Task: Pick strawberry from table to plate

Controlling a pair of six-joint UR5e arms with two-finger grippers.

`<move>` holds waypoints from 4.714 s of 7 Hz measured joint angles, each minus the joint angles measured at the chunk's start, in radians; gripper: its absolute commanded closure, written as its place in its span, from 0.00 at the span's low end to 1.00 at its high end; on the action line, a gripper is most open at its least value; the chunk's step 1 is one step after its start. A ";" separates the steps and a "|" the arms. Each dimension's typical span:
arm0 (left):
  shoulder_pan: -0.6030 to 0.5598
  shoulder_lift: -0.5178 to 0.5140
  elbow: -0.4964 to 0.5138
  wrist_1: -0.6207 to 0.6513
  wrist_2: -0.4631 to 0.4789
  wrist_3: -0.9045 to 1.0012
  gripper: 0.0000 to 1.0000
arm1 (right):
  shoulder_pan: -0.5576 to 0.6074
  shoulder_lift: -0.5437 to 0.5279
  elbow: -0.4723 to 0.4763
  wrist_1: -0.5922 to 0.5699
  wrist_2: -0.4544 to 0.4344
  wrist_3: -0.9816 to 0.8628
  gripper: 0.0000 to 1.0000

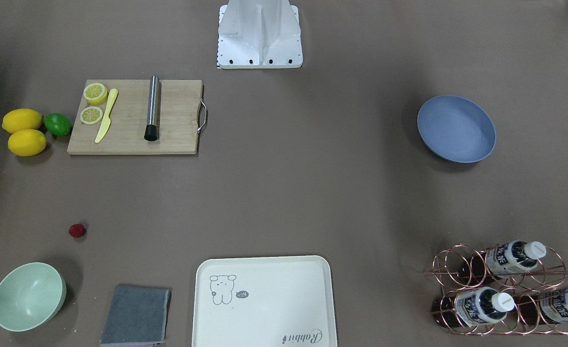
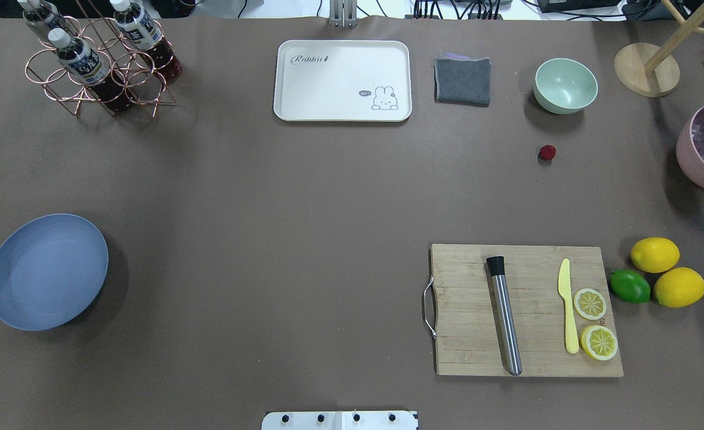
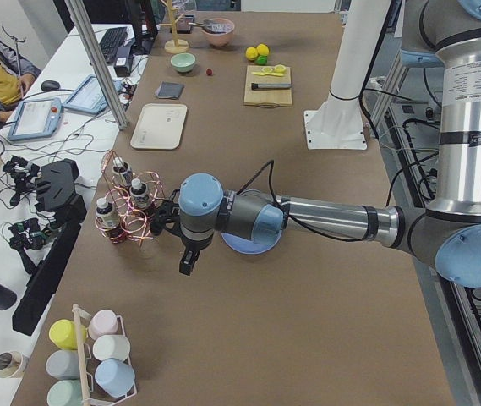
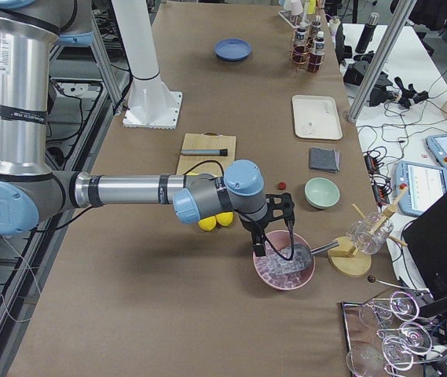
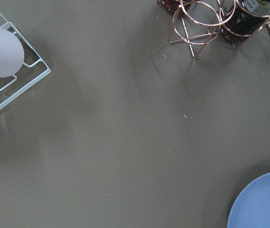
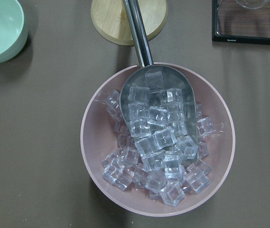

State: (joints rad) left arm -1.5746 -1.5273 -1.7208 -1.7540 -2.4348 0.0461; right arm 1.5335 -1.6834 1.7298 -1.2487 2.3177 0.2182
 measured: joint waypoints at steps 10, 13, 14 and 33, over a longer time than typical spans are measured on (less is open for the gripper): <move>0.361 0.080 0.081 -0.511 0.106 -0.570 0.03 | -0.088 0.051 0.007 -0.001 0.007 0.024 0.00; 0.497 0.114 0.215 -0.784 0.175 -0.720 0.07 | -0.104 0.063 0.008 0.000 0.007 0.050 0.00; 0.526 0.114 0.235 -0.817 0.179 -0.760 0.14 | -0.107 0.067 0.008 0.000 0.006 0.053 0.00; 0.968 -0.569 0.044 -0.276 0.432 -1.458 1.00 | -0.548 0.451 -0.253 0.126 -0.248 0.591 0.08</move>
State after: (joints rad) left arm -0.6069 -2.0962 -1.6767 -2.0299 -2.0026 -1.4121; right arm 0.9859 -1.2328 1.4773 -1.1223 2.0698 0.8089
